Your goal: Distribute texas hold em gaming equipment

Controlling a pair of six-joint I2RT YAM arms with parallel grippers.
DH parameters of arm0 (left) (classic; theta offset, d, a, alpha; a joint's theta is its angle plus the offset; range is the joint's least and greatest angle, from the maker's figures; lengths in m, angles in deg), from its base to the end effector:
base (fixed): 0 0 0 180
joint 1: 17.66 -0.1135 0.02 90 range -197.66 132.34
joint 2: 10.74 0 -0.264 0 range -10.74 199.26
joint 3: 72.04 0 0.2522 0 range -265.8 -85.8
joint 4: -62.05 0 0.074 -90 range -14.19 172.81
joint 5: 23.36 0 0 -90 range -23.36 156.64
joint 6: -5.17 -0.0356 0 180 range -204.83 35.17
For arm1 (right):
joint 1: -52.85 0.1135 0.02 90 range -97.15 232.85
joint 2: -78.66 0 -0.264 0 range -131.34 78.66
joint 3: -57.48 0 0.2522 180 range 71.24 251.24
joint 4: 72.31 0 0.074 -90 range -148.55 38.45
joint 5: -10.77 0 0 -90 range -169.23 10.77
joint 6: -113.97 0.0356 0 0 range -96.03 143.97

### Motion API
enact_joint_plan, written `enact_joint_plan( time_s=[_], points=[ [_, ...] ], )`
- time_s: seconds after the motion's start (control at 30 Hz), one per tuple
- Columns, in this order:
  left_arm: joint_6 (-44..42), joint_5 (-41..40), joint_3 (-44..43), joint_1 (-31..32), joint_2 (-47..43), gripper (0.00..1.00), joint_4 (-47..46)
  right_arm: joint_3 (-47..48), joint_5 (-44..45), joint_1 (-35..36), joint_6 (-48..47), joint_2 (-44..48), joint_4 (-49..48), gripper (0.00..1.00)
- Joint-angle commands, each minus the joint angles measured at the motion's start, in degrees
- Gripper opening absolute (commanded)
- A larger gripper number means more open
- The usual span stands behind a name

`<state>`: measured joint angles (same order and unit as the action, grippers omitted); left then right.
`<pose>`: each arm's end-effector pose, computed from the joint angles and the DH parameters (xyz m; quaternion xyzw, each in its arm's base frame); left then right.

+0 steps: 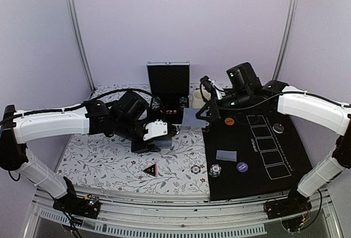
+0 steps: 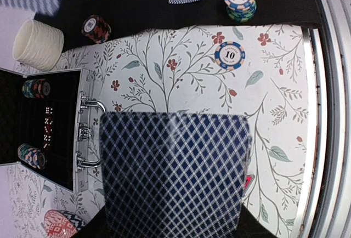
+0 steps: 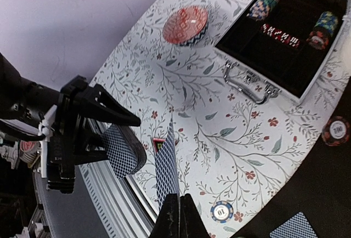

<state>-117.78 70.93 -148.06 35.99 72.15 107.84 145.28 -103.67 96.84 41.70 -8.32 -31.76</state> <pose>0.1781 -0.2465 0.2582 0.6580 0.6808 -0.0924 0.3083 0.2345 0.2468 0.3127 -0.2885 0.8412 0.3774 0.2581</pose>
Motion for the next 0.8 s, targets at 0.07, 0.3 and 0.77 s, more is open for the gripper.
enact_joint_plan(
  time_s=[0.07,0.3,0.77],
  points=[
    [-0.3,1.0,0.2,1.1,-1.2,0.52,-1.1,-9.6,-4.8,-16.0,3.4,8.1,-5.9,0.02],
    [-0.2,1.2,0.1,1.2,-1.2,0.52,-1.1,-18.6,-6.7,-34.6,8.9,1.1,-19.3,0.02],
    [-0.5,1.6,0.3,1.4,-1.5,0.52,-1.2,-8.6,0.5,-41.3,13.7,-26.4,-27.4,0.03]
  ],
)
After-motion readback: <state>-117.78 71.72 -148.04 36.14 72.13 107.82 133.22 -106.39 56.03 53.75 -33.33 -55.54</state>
